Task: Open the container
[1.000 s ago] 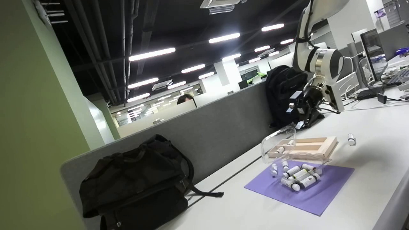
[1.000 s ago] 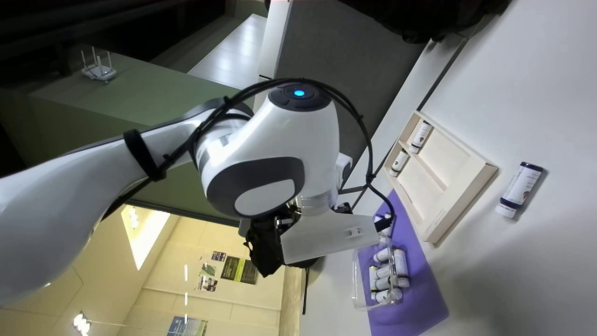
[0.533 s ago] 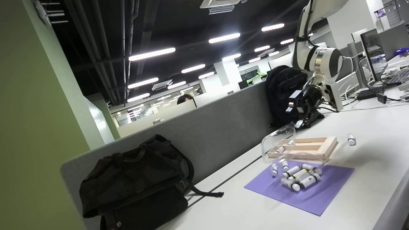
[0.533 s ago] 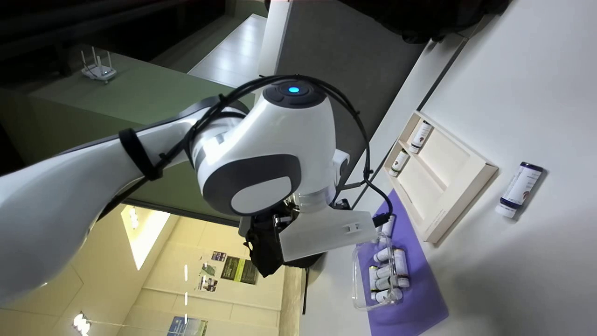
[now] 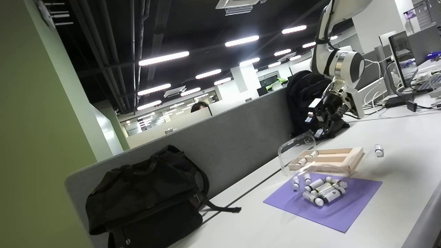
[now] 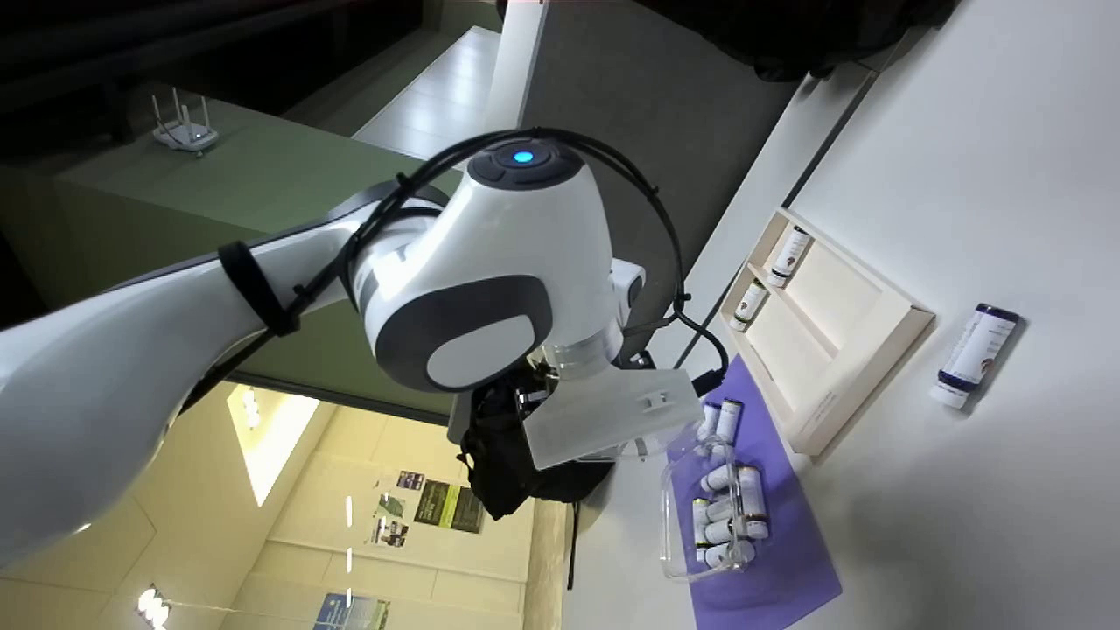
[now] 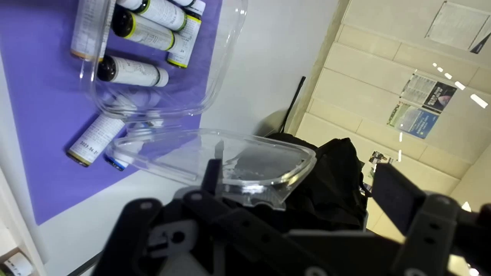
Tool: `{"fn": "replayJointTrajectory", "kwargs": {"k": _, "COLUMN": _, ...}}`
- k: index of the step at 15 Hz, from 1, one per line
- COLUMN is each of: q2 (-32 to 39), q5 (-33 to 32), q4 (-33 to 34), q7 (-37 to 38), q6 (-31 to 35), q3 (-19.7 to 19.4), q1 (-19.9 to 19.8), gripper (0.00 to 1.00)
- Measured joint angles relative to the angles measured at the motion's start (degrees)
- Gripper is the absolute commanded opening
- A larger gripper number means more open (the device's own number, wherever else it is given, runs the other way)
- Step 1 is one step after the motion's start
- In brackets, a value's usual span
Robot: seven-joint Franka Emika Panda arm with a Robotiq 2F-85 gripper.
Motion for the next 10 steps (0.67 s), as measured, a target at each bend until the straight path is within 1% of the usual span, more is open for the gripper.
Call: {"fn": "replayJointTrajectory", "kwargs": {"k": 10, "q2": 0.88, "q5": 0.81, "q4": 4.19, "q7": 0.18, "q6": 5.56, "q3": 0.83, "q1": 1.61, "gripper": 1.00}}
